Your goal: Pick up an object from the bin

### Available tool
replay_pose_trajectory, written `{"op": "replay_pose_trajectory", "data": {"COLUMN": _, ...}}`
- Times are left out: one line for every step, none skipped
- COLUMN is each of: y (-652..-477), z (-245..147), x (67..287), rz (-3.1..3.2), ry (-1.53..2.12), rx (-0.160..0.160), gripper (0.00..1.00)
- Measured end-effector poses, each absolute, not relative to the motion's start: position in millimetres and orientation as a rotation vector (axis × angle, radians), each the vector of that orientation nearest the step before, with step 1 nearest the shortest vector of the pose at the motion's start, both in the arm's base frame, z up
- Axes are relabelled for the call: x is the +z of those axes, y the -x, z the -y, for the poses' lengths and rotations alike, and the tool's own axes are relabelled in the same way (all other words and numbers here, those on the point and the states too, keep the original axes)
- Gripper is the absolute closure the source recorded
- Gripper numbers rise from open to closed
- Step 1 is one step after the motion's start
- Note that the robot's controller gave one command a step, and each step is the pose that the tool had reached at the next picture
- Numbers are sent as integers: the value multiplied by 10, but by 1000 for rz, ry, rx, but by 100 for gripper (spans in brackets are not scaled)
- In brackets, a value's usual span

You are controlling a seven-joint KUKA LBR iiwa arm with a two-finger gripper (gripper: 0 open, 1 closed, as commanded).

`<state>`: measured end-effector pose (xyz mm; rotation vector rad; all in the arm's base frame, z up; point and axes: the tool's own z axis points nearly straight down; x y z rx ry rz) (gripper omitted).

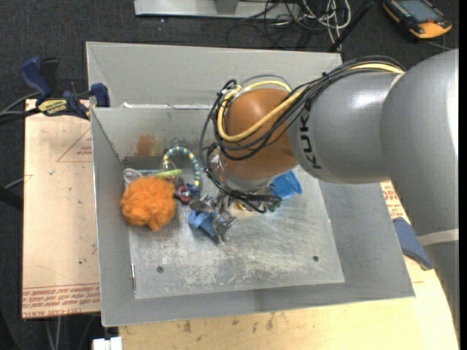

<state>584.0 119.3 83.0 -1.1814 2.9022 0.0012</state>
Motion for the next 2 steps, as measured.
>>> {"op": "replay_pose_trajectory", "data": {"y": -6275, "z": -1089, "x": 798, "rz": -2881, "ry": 1224, "rx": 0, "gripper": 100}}
{"op": "replay_pose_trajectory", "data": {"y": -6139, "z": -1162, "x": 784, "rz": -2852, "ry": 1256, "rx": -6, "gripper": 100}}
